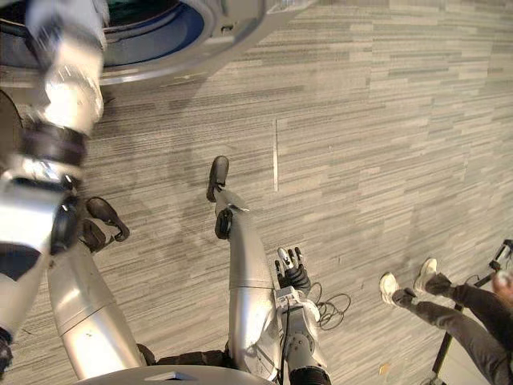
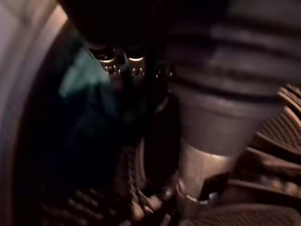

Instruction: Pick up the laundry basket with both hands and put the clothes into the washing machine.

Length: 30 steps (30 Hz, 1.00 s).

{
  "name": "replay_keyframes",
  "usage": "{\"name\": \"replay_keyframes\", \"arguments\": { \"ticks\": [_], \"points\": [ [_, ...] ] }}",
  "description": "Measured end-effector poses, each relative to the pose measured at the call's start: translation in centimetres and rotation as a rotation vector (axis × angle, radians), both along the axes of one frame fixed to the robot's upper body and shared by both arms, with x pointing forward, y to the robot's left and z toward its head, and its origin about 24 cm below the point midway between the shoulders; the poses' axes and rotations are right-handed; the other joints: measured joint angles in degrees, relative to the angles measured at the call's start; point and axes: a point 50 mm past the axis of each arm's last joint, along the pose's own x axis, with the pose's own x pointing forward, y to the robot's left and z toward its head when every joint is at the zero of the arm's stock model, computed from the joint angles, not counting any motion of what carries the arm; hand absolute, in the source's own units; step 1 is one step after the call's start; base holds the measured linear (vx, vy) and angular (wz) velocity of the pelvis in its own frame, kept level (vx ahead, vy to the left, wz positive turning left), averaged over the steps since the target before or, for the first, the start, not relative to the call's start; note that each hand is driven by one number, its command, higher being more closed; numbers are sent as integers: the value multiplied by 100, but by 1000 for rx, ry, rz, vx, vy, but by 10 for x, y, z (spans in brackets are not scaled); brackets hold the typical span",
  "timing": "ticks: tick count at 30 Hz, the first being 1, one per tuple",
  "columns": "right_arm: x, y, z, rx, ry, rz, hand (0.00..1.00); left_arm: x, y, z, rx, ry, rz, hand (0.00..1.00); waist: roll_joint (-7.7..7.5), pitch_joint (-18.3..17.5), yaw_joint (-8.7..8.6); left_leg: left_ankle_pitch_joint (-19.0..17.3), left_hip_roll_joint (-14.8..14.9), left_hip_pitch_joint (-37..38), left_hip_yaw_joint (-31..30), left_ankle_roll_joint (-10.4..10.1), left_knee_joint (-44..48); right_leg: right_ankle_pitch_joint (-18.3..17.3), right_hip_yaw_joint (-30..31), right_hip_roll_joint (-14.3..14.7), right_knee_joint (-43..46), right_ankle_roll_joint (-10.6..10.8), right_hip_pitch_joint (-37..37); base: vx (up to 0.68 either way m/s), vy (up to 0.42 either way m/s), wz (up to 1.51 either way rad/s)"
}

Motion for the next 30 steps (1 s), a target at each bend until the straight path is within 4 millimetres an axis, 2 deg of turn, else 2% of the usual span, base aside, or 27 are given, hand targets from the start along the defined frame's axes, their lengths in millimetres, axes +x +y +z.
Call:
{"name": "replay_keyframes", "arguments": {
  "ticks": [2,4,5,6,7,8,11,13,14,16,18,20,21,22,23,25,27,28,29,30],
  "points": [
    [1,0,1,-13,-6,7,0,-8,-10,-102,62,248,-22,0,-13,-69,94,82,-120,197,4,-88,-172,-239,-18,-117,273,-43,31,14,-104,43],
    [5,-1,4,-47,-14,28,0,-34,-27,-186,82,477,-69,0,-6,-78,157,135,-226,401,0,-160,-294,-473,-19,-235,549,-89,76,23,-120,42],
    [7,0,6,-55,-17,34,0,-44,-34,-206,80,537,-87,0,-6,-78,168,155,-250,470,-4,-182,-331,-533,-19,-279,614,-104,102,19,-111,39],
    [10,-1,7,-61,-22,36,0,-62,-46,-238,76,632,-124,0,0,-89,215,182,-280,601,-1,-221,-399,-646,-7,-329,738,-133,159,15,-92,28],
    [11,-1,8,-62,-22,35,0,-71,-51,-250,80,669,-141,0,2,-90,240,199,-293,680,2,-249,-436,-709,-5,-353,801,-151,198,12,-156,43],
    [12,0,8,-70,-10,39,0,-89,-61,-274,85,745,-174,0,6,-180,257,255,-386,839,12,-301,-562,-869,10,-453,954,-186,232,11,-146,38],
    [13,3,6,-81,7,50,0,-106,-60,-303,85,856,-187,0,63,-237,321,441,-488,1382,62,-425,-894,-1056,-9,-552,1122,-276,562,13,-175,39],
    [13,6,1,-85,28,54,0,-108,-55,-306,141,856,-199,0,67,-239,332,557,-564,1743,172,-479,-1135,-1078,-1,-586,1075,-294,797,10,-156,26],
    [10,4,-5,-99,65,55,0,-110,-51,-309,211,846,-227,0,143,-277,345,688,-629,2105,247,-509,-1443,-1050,-22,-590,896,-307,1098,10,-146,21],
    [6,2,-11,-106,99,63,0,-112,-46,-311,254,842,-248,0,198,-303,347,812,-683,2481,345,-519,-1759,-1001,-24,-593,696,-301,1403,8,-78,15],
    [-1,-2,-21,-139,156,81,0,-120,-36,-318,317,841,-279,0,305,-358,346,1055,-831,3239,536,-507,-2410,-903,-40,-608,291,-278,2008,41,-51,22],
    [-15,-6,-33,-165,225,87,0,-133,-26,-328,315,855,-286,0,449,-518,329,1405,-1080,4013,650,-527,-3232,-884,-162,-714,-74,-222,2642,94,-82,48],
    [-30,-12,-43,-184,280,92,0,-144,-20,-334,309,866,-294,0,574,-766,304,1645,-1242,4463,666,-562,-3818,-923,-327,-809,-246,-187,3014,112,-110,65],
    [-43,-16,-51,-199,328,102,0,-151,-17,-339,299,875,-293,0,666,-965,298,1802,-1314,4790,738,-593,-4238,-979,-430,-853,-351,-167,3264,167,-153,79],
    [-58,-24,-60,-218,391,104,0,-159,-15,-342,292,880,-297,0,819,-1174,319,2041,-1355,5278,883,-587,-4747,-1070,-584,-897,-426,-156,3637,125,-114,58],
    [-77,-32,-71,-236,481,106,0,-173,-7,-352,282,914,-273,0,1013,-1424,364,2263,-1392,5883,1001,-541,-5255,-1258,-670,-882,-467,-155,4038,135,-119,28],
    [-86,-40,-76,-254,525,95,0,-189,2,-368,256,990,-240,0,1149,-1629,383,2241,-1398,6175,995,-327,-5380,-1361,-658,-793,-480,-150,4279,107,-94,-8],
    [-92,-44,-79,-245,547,76,0,-204,6,-384,239,1079,-229,0,1188,-1713,376,2049,-1431,6289,999,243,-5323,-1405,-631,-783,-491,-141,4423,100,-101,-15],
    [-99,-47,-82,-239,576,64,0,-218,8,-397,227,1164,-221,0,1237,-1812,369,1903,-1447,6410,979,694,-5198,-1453,-613,-748,-559,-155,4579,101,-98,-16],
    [-102,-49,-84,-235,591,54,0,-227,8,-404,213,1209,-217,0,1280,-1843,368,1948,-1423,6445,932,810,-5102,-1467,-595,-706,-620,-161,4673,84,-35,-17]
  ]
}}
